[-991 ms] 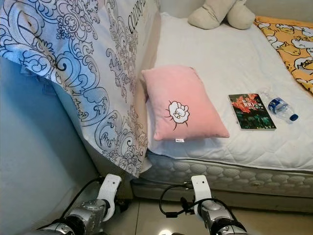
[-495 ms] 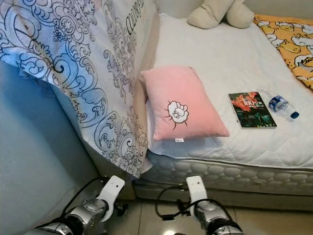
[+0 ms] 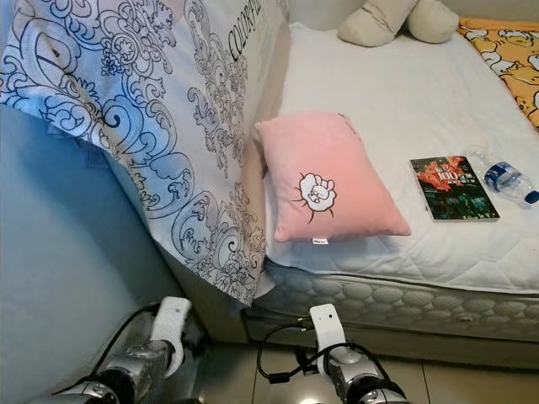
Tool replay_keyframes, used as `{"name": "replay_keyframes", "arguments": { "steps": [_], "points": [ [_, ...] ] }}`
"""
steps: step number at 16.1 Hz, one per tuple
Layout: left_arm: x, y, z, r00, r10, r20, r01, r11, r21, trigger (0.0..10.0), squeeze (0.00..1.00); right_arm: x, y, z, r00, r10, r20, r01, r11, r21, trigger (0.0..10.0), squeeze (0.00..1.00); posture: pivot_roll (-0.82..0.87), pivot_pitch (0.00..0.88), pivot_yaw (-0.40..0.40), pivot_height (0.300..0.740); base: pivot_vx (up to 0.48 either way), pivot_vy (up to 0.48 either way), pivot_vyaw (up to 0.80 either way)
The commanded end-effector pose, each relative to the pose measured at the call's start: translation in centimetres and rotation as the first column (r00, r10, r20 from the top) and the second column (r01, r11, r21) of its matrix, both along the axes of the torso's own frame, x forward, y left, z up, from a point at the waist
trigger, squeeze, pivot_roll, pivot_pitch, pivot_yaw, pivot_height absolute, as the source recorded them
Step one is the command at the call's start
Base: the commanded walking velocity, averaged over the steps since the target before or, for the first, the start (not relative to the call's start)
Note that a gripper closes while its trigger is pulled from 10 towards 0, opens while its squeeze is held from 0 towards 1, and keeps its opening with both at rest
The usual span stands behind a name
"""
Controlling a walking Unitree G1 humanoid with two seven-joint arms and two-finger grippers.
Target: Clean up the room
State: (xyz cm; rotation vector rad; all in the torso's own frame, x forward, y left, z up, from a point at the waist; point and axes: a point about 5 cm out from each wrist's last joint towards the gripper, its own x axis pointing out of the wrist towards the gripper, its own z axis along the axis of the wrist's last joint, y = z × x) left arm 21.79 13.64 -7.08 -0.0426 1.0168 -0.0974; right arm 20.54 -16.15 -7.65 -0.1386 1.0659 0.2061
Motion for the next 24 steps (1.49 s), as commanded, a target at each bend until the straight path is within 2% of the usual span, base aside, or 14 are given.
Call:
{"name": "replay_keyframes", "arguments": {
  "steps": [1, 2, 5, 8, 10, 11, 13, 16, 18, 20, 21, 22, 24],
  "points": [
    [-0.4, -0.4, -0.3, 1.0, -0.008, -0.008, 0.008, 1.0, 0.013, 10.0, 1.0, 0.2, -0.1, 0.1, 1.0, 0.026, 0.001, -0.025, 1.0, -0.009, 10.0, 1.0, -0.05, 0.0, 0.035, 0.74, 0.0, 0.0, 0.0],
    [-0.8, -0.5, -0.4, 0.999, -0.039, -0.014, 0.04, 0.999, 0.028, 10.0, 1.0, 0.2, 0.0, 0.1, 0.999, 0.053, -0.002, -0.053, 0.999, -0.014, 10.0, 1.0, -0.03, 0.0, 0.024, 0.74, 0.0, 0.0, 0.0],
    [-0.9, 0.2, -0.5, 1.0, -0.025, -0.01, 0.026, 0.998, 0.051, 10.0, 1.0, 0.3, 0.8, 0.2, 0.996, 0.091, -0.003, -0.091, 0.996, -0.002, 10.0, 1.0, 0.08, 0.0, 0.004, 0.74, 0.0, 0.0, 0.0],
    [-1.2, 0.6, -0.7, 0.999, 0.047, -0.016, -0.046, 0.998, 0.042, 10.0, 1.0, 0.6, 1.6, 0.3, 0.982, 0.189, -0.012, -0.189, 0.982, -0.007, 10.0, 1.0, 0.15, 0.0, -0.053, 0.74, 0.0, 0.0, 0.0],
    [-1.2, 0.6, -0.7, 0.995, 0.098, -0.019, -0.097, 0.995, 0.024, 10.0, 1.0, 0.9, 1.7, 0.5, 0.978, 0.208, -0.005, -0.208, 0.978, -0.02, 10.0, 1.0, 0.16, 0.0, -0.086, 0.74, 0.0, 0.0, 0.0],
    [-0.6, 2.0, -0.3, 0.996, 0.093, -0.01, -0.093, 0.995, 0.039, 10.0, 1.0, 1.0, 1.8, 0.6, 0.974, 0.227, -0.001, -0.227, 0.974, -0.025, 10.0, 1.0, 0.16, 0.0, -0.093, 0.74, 0.0, 0.0, 0.0],
    [0.5, 3.2, 0.4, 0.998, 0.056, 0.009, -0.056, 0.996, 0.064, 10.0, 1.0, 1.1, 2.1, 0.6, 0.97, 0.242, 0.009, -0.242, 0.97, -0.021, 10.0, 1.0, 0.15, 0.0, -0.088, 0.74, 0.0, 0.0, 0.0],
    [0.6, 3.2, 0.4, 1.0, 0.019, 0.006, -0.019, 0.998, 0.067, 10.0, 1.0, 0.9, 2.4, 0.5, 0.98, 0.198, 0.014, -0.198, 0.98, 0.01, 10.0, 1.0, 0.14, 0.0, -0.079, 0.74, 0.0, 0.0, 0.0],
    [1.5, 3.6, 1.0, 0.999, -0.038, 0.025, 0.035, 0.993, 0.11, 10.0, 1.0, 0.7, 2.9, 0.4, 0.984, 0.18, 0.014, -0.18, 0.983, 0.029, 10.0, 1.0, 0.12, 0.0, -0.076, 0.74, 0.0, 0.0, 0.0],
    [1.7, 3.8, 1.2, 0.999, -0.021, 0.03, 0.018, 0.994, 0.105, 10.0, 1.0, 0.6, 3.1, 0.3, 0.984, 0.178, 0.012, -0.178, 0.983, 0.033, 10.0, 1.0, 0.11, 0.003, -0.079, 0.74, 0.0, 0.0, 0.0],
    [2.0, 3.6, 1.4, 0.999, -0.007, 0.036, 0.003, 0.996, 0.088, 10.0, 0.71, 0.4, 3.3, 0.2, 0.987, 0.16, 0.002, -0.159, 0.986, 0.048, 10.0, 1.0, 0.12, 0.016, -0.091, 0.74, 0.0, 0.0, 0.0],
    [2.1, 3.4, 1.5, 0.999, -0.01, 0.036, 0.007, 0.996, 0.085, 10.0, 0.0, 0.2, 3.5, 0.1, 0.99, 0.141, -0.009, -0.14, 0.988, 0.068, 10.0, 1.0, 0.12, 0.017, -0.093, 0.74, 0.0, 0.0, 0.0],
    [-0.6, 3.6, -0.2, 1.0, -0.024, -0.012, 0.025, 0.996, 0.084, 10.0, 0.0, 0.2, 3.3, 0.1, 0.991, 0.137, -0.009, -0.136, 0.989, 0.065, 10.0, 1.0, 0.1, 0.014, -0.087, 0.74, 0.0, 0.0, 0.0]
  ]
}}
